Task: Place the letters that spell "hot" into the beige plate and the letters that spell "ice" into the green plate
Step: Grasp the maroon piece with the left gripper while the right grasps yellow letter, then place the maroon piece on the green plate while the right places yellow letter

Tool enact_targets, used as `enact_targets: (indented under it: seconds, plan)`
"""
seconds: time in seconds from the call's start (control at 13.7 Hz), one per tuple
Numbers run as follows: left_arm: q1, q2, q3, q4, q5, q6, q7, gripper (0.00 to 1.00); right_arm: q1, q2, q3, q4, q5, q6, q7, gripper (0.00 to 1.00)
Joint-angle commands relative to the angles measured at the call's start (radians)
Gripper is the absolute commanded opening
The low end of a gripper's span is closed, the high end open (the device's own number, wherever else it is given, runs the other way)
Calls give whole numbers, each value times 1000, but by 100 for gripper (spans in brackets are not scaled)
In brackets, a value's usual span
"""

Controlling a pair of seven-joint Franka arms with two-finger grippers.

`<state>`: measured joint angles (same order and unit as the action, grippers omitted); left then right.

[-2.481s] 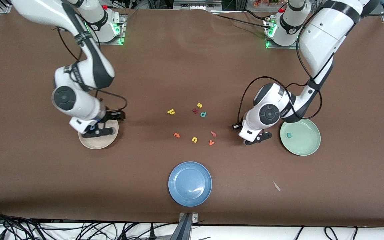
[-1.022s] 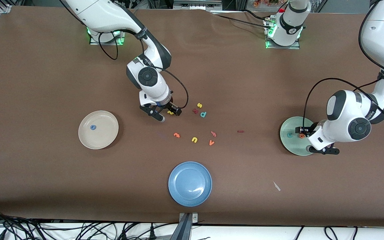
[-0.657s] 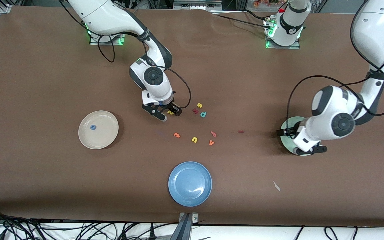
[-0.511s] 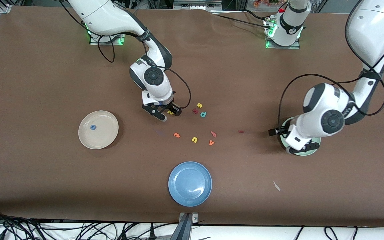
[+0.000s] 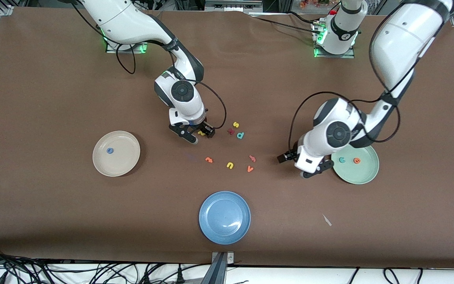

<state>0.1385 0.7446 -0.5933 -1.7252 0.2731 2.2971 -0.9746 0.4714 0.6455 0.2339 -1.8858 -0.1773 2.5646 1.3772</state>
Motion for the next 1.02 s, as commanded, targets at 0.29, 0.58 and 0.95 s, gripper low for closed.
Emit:
enact_targets:
  seconds: [0.29,0.58,0.95]
  plan:
    - [-128,39,130,15,-2,21,-19,86,18,0,-11,-7,-42,22,32,21]
    - [-128,39,130,15,-2,21,-19,56,16,-3,-13,-9,-44,20,31,20]
    - [-128,39,132,15,0,21,-19,32,-66,-105,-15,-13,-47,-114,-123,19]
